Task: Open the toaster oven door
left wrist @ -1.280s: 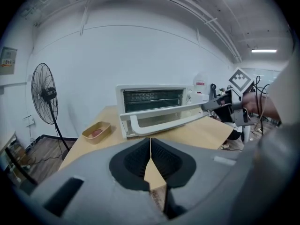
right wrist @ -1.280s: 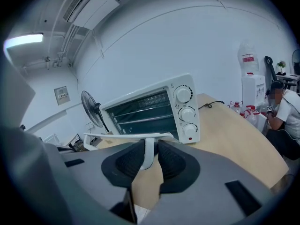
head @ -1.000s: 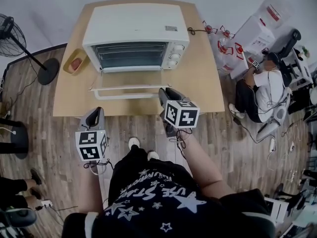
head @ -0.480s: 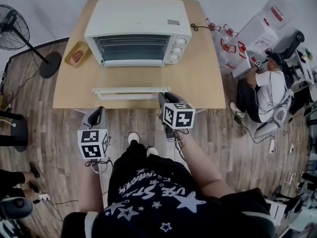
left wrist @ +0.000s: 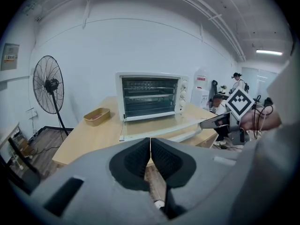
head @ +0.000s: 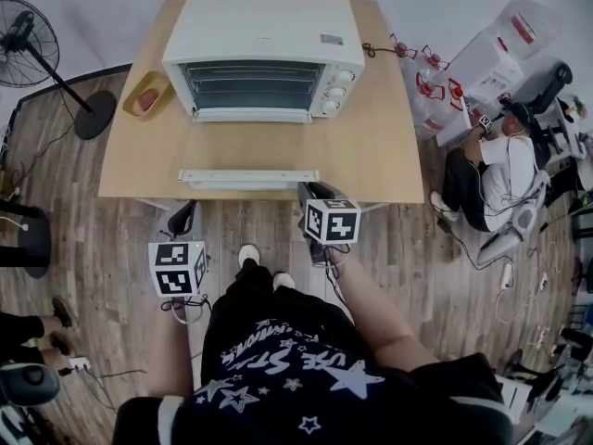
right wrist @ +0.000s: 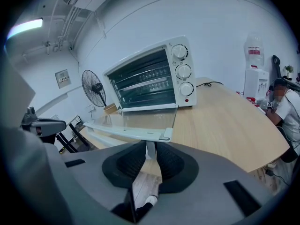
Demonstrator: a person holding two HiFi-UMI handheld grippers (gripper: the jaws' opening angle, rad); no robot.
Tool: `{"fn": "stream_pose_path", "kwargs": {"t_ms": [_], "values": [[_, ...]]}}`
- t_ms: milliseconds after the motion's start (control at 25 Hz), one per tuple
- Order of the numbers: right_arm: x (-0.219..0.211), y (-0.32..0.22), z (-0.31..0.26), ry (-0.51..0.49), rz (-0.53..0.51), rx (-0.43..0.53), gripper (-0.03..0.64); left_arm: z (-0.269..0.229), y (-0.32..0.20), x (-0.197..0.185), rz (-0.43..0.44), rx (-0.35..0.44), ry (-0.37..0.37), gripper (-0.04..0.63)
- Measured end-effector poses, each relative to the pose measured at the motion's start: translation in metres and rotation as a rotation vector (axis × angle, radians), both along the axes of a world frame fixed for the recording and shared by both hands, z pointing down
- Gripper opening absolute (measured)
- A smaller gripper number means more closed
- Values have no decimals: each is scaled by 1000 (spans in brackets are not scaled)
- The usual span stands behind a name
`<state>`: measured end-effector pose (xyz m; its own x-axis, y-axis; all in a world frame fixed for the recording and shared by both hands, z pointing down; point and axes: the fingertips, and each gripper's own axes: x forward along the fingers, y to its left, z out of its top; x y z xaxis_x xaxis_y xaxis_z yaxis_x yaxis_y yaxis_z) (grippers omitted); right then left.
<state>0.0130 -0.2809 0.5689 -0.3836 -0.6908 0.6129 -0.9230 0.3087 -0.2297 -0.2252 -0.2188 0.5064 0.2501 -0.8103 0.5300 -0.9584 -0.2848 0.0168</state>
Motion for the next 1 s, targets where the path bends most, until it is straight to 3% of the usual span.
{"fn": "stream_pose_path", "kwargs": {"t_ms": [600,1000], "values": [[2,9,44,25,-4,-106,71,14,2,1,-21,-36,9,21],[2,10,51,66,-52,-126,72,16,3,9,-38,-48,6,21]]}}
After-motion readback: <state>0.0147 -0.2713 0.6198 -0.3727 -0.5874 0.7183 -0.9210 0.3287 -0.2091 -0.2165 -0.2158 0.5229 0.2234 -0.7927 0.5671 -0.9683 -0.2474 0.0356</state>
